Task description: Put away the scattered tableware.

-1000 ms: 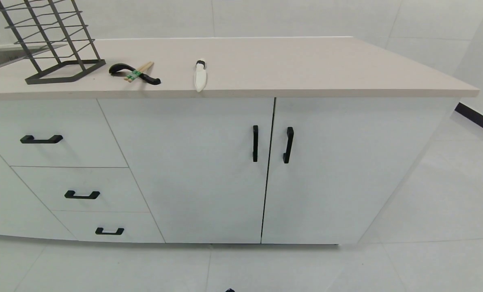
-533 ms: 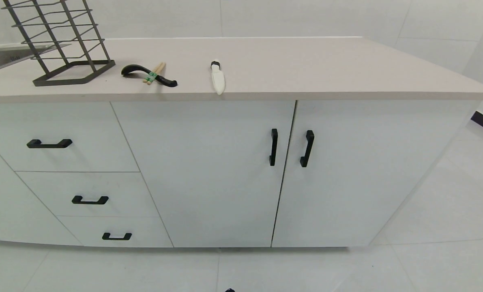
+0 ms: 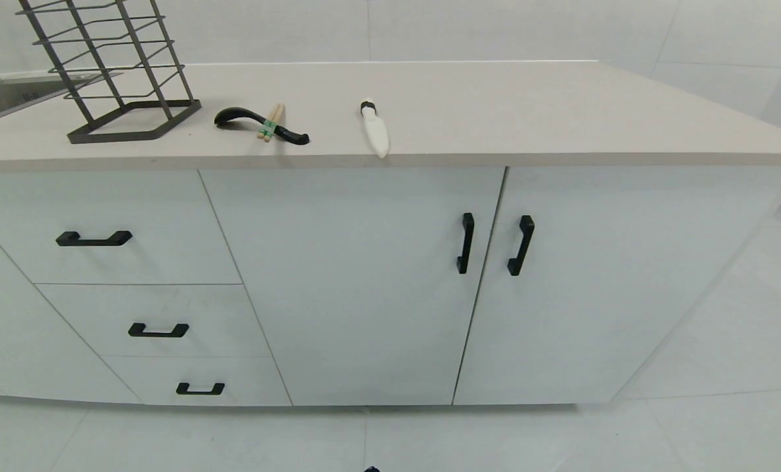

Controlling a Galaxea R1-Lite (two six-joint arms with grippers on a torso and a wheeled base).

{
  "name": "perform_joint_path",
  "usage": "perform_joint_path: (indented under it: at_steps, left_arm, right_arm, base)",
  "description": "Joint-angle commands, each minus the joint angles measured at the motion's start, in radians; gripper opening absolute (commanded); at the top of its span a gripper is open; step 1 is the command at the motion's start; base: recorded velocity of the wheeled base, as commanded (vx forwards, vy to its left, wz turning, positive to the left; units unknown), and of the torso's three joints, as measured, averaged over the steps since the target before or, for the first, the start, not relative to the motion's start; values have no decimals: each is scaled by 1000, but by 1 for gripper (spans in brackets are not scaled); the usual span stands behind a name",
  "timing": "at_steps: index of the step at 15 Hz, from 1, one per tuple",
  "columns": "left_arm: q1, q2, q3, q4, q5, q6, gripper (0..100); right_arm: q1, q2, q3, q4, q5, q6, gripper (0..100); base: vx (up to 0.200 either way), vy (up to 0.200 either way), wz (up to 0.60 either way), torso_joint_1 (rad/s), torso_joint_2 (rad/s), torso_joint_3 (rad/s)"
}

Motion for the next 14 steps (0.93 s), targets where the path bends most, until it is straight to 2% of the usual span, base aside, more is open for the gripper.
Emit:
perform_joint_path:
  at_steps: [1,3,14]
  left_arm:
    - [1,0,0,-1,2,0,100]
    - [1,0,0,-1,22,-4,100]
    - [1,0,0,-1,22,-3,100]
  right_arm:
    - [-1,1,0,0,0,0,0]
    - [1,1,0,0,0,1,0]
    - [1,1,0,0,0,1,0]
  base:
    - [0,0,0,0,0,0]
    - [0,0,0,0,0,0]
    - [0,0,0,0,0,0]
